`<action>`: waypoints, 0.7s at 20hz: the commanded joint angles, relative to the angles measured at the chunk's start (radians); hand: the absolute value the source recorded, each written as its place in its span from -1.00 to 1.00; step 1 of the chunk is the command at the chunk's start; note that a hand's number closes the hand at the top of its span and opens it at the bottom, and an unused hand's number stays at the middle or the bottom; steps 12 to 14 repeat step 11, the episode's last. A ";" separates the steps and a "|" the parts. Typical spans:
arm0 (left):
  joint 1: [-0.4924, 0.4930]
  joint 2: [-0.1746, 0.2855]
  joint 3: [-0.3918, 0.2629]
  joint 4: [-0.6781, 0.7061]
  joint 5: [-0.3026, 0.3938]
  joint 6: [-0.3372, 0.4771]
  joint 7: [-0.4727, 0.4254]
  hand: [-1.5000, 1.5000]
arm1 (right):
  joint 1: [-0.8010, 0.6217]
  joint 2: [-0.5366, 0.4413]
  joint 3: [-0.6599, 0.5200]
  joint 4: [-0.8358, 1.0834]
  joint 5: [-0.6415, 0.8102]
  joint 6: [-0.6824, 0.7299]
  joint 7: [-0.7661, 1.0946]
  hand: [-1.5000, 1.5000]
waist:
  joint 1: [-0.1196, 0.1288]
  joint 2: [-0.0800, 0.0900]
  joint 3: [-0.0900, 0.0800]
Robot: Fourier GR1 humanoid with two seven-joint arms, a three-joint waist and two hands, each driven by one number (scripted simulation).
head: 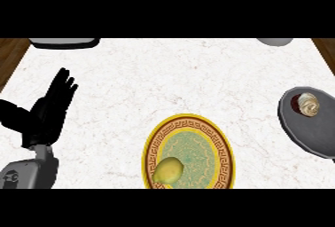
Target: Pick the cupcake from the plate and place it in the pan
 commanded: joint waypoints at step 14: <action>0.014 0.002 0.005 0.010 -0.004 -0.010 -0.031 0.00 | 0.212 -0.089 0.031 0.011 -0.104 0.260 -0.236 -1.00 | -0.006 -0.003 0.001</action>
